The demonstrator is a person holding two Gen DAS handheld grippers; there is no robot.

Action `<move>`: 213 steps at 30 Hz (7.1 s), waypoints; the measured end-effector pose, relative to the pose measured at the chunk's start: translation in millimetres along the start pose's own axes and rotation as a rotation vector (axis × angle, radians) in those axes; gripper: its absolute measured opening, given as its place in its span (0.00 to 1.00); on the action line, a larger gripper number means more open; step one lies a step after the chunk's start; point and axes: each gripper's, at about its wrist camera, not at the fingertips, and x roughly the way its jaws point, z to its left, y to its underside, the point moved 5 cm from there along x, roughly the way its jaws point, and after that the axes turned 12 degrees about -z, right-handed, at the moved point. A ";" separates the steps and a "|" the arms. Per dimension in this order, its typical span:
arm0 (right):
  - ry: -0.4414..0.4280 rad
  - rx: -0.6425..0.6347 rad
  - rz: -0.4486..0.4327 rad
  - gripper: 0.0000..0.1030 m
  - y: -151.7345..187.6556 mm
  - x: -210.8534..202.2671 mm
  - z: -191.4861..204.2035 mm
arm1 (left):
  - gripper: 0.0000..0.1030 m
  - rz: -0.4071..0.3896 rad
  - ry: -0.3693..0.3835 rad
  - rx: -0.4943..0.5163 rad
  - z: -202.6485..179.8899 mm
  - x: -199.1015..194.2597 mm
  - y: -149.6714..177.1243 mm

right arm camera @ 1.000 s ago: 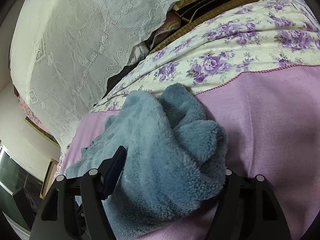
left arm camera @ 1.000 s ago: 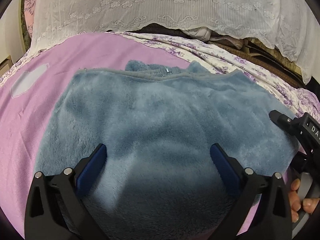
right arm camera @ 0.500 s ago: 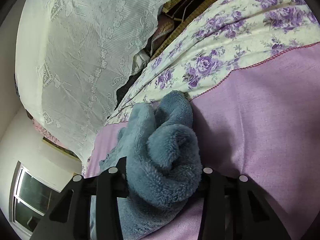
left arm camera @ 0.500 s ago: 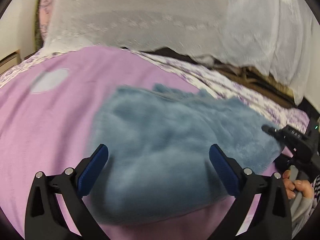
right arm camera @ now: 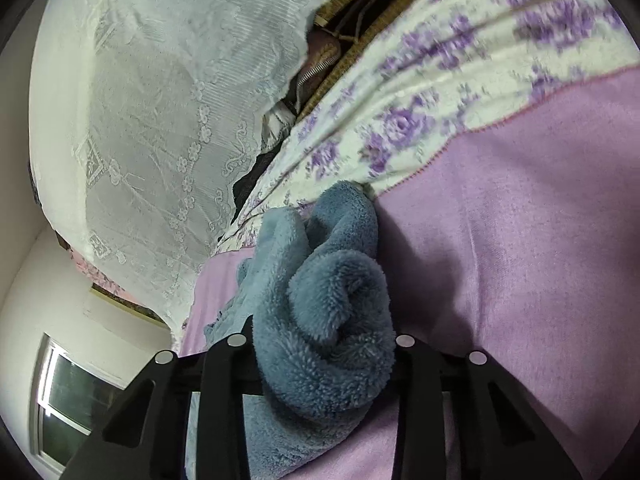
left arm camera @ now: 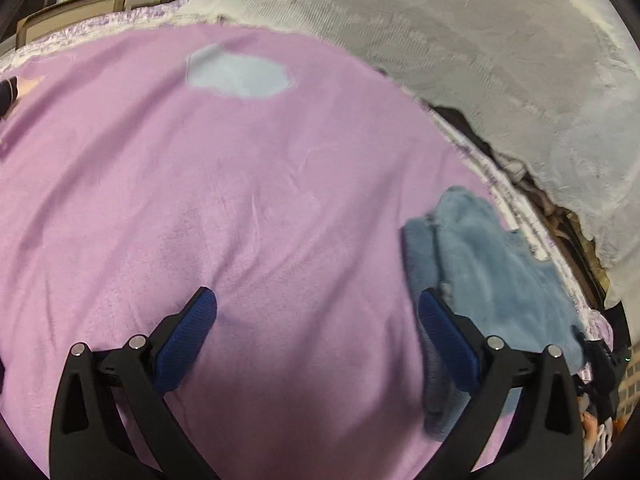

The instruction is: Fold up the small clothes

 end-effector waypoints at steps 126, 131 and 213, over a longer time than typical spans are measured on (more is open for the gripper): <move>-0.309 -1.048 0.293 0.56 199.2 -68.5 210.2 | 0.96 0.067 0.197 0.151 -43.5 15.9 16.5; -0.243 -0.932 0.194 0.51 138.0 -41.7 239.2 | 0.96 0.063 0.191 0.153 -43.8 14.8 17.5; -0.104 -0.568 0.254 0.92 96.1 44.1 147.1 | 0.96 0.265 0.598 -0.036 -88.3 62.9 28.9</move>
